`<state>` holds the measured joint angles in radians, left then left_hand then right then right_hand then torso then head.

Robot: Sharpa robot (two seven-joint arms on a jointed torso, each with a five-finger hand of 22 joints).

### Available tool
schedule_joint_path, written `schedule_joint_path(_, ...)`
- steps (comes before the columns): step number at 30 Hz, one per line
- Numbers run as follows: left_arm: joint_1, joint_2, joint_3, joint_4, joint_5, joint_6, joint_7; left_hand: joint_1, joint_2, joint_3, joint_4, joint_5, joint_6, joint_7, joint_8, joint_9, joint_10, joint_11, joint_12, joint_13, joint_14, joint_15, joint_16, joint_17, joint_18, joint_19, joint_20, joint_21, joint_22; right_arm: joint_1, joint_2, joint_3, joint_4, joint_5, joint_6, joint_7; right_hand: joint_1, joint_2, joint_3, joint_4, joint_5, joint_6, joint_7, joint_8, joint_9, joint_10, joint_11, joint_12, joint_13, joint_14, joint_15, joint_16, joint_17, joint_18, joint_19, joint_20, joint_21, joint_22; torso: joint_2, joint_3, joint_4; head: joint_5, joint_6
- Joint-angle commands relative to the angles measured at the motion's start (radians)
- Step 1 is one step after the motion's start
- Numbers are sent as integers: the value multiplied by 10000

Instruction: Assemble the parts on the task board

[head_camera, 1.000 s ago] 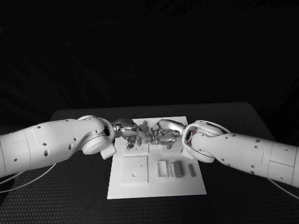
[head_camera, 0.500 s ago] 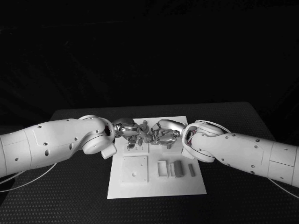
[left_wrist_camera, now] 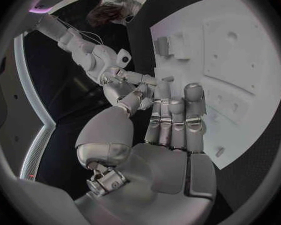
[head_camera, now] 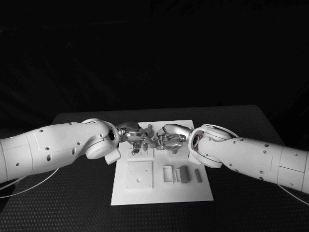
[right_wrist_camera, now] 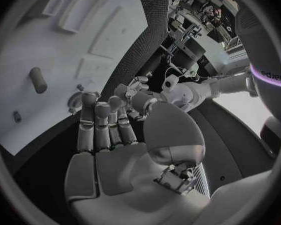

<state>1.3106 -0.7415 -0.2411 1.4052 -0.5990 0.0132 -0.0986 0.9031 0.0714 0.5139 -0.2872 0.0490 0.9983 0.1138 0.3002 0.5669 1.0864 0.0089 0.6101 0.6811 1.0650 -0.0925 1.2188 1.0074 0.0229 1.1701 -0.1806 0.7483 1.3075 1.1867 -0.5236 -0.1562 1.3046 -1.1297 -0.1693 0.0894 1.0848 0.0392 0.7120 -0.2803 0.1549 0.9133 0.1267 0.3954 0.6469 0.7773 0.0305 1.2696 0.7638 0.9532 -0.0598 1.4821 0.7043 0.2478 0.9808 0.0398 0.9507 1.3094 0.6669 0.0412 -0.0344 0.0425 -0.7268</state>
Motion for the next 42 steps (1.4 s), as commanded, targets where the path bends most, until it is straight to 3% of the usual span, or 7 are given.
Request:
schedule_joint_path(1,-3,29,1,12,-71,64,62,103,88,89,7,-4,69,3,39,22,98,15,-61,-28,-18,-32,46,-10,932,-27,-63,22,192,4,35,13,99,-62,230,196,-65,-3,36,-49,-65,15,52,1,3,40,28,-43,3,19,-81,23,10,140,37,4,34,174,1,1,-1,7,-9)
schedule_joint_path(5,-3,27,1,18,-24,39,103,137,338,154,-1,-3,83,-1,37,22,136,14,-120,-71,-25,-32,48,-15,909,-58,-65,21,192,4,40,13,94,-68,235,169,-66,-4,36,-50,-65,15,52,0,5,40,28,-44,4,19,-82,23,11,140,37,4,35,173,3,0,-1,9,-15)
schedule_joint_path(15,-2,21,1,8,697,-104,281,106,633,248,-1,-2,183,-43,83,55,218,-5,-202,-128,-53,-44,47,-23,868,-117,-72,28,197,4,55,12,-24,-118,177,3,-107,-111,34,-39,-66,-52,79,-45,18,7,39,-82,-3,-8,-79,-13,10,140,18,7,21,161,-1,-1,-4,-11,-26)
schedule_joint_path(22,-2,-42,1,-43,1207,-246,268,-55,725,478,-1,-5,252,-73,133,122,282,-20,-249,-153,-134,-54,1,-50,820,-222,-73,-6,187,4,-5,9,-15,-318,-84,125,-200,-457,59,84,-71,-491,282,-426,-125,-295,227,-386,-136,-300,99,-291,-58,140,-268,140,-220,93,-2,3,-6,-2,-3)
schedule_joint_path(42,-2,-97,1,-49,1315,-390,134,-122,675,667,-31,-2,306,-94,179,197,367,-43,-243,-143,-158,-76,1,-60,805,-239,-108,9,193,3,-47,1,83,-765,-458,156,-253,-774,-35,255,-77,-512,317,-538,-216,-286,268,-416,-179,-301,142,-330,-62,140,-262,185,-261,87,4,2,-4,-19,6)
